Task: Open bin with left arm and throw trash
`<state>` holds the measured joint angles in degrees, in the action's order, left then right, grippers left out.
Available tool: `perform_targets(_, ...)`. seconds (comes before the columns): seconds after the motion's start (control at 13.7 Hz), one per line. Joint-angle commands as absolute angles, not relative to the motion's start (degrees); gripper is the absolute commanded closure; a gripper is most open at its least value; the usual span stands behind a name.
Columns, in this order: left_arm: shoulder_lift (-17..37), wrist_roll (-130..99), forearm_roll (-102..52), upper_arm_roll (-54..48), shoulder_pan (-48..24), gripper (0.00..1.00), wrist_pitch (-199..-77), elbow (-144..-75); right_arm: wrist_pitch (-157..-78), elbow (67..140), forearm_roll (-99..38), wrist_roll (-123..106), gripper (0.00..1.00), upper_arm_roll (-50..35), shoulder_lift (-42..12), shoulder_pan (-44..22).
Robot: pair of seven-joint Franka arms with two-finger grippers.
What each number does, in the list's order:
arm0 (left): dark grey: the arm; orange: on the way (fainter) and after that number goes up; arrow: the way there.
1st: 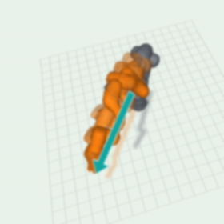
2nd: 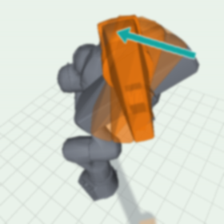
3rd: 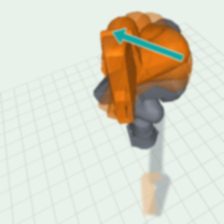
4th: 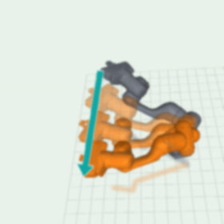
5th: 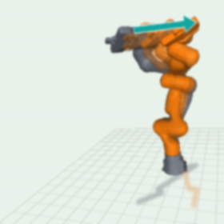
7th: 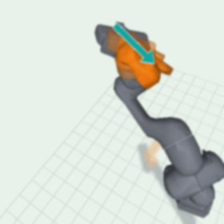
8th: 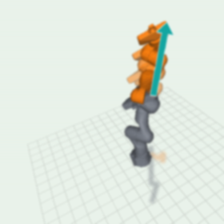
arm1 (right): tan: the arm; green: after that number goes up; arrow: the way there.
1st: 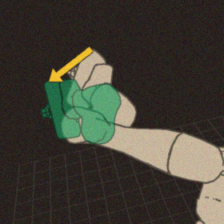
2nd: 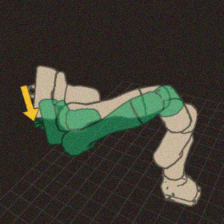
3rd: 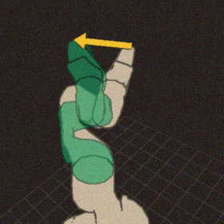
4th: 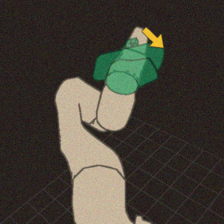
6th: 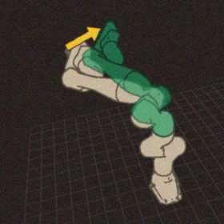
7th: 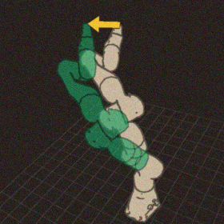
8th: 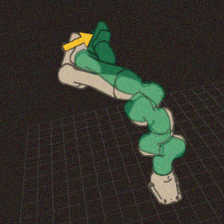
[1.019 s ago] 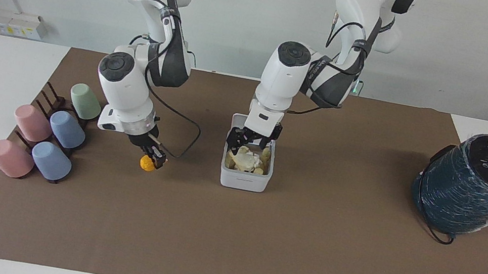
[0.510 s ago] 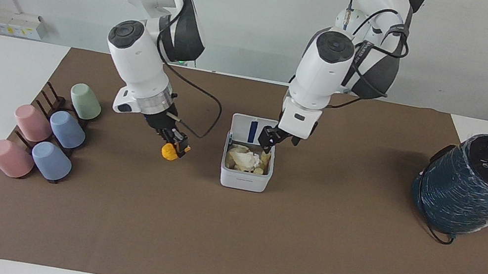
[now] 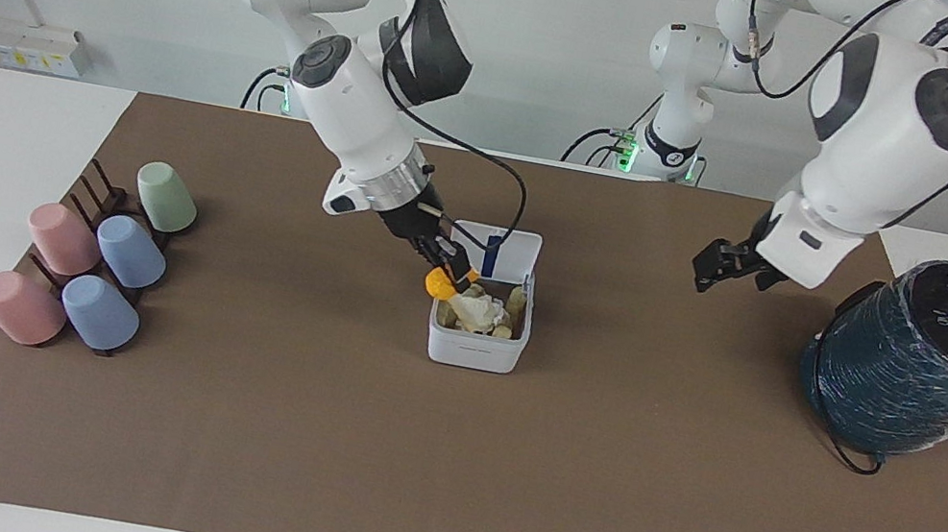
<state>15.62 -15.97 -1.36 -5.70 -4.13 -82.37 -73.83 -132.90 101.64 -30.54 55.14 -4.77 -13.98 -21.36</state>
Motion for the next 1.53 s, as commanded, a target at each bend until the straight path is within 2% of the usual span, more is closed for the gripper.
perform_targets(0.0, 14.2, -9.2, 1.0, -6.1, -1.9, 0.10, -79.9, -74.1, -138.1, 101.8, -33.8, 57.6, 1.00, -4.9, -15.9, -23.3)
perform_targets(0.29, 12.0, -4.6, 3.0, -5.7, -1.8, 0.10, -80.2, -75.1, -142.1, 102.4, -36.6, 58.9, 1.00, -4.9, -17.5, -25.8)
perform_targets(0.51, 8.6, -4.1, 3.0, -5.4, -1.8, 0.08, -80.2, -80.0, -141.4, 103.8, -36.6, 58.8, 1.00, -4.9, -17.3, -26.3)
perform_targets(0.66, 4.1, -4.3, 2.6, -5.4, -1.0, 0.04, -80.9, -85.7, -141.3, 104.1, -36.6, 58.7, 0.99, -4.9, -17.1, -26.3)
perform_targets(0.8, 1.4, -4.0, 2.0, -5.4, -1.1, 0.04, -81.6, -89.0, -141.5, 104.7, -36.7, 58.7, 0.71, -4.9, -17.2, -26.3)
perform_targets(0.87, 1.1, -4.0, 1.1, -5.4, -1.1, 0.04, -81.4, -89.1, -141.7, 104.8, -36.7, 58.7, 0.60, -4.9, -17.5, -27.1)
perform_targets(0.95, 0.1, -3.9, 0.6, -5.4, -1.2, 0.04, -81.4, -89.6, -141.7, 104.9, -36.7, 58.7, 0.56, -4.9, -17.4, -27.2)
perform_targets(1.02, -0.8, -3.9, 0.6, -5.4, -1.4, 0.04, -81.6, -90.7, -141.6, 104.9, -36.7, 58.8, 0.47, -4.9, -17.4, -27.2)
perform_targets(1.09, -1.3, -3.9, 0.5, -5.4, -1.5, 0.04, -82.0, -91.2, -141.6, 104.9, -36.7, 58.8, 0.26, -4.9, -17.5, -27.2)
perform_targets(1.16, -1.4, -3.9, 0.4, -5.4, -1.6, 0.04, -82.6, -91.8, -141.6, 104.8, -36.7, 58.8, 0.13, -4.9, -17.5, -27.2)
perform_targets(1.31, -1.7, -4.0, -1.3, -5.4, -1.7, 0.04, -85.0, -92.5, -141.4, 104.5, -36.7, 58.8, 0.01, -4.9, -17.6, -27.0)
perform_targets(1.46, -1.8, -4.0, -1.9, -5.5, -1.7, 0.04, -85.7, -92.8, -141.2, 103.9, -36.6, 58.8, 0.00, -4.9, -17.7, -26.5)
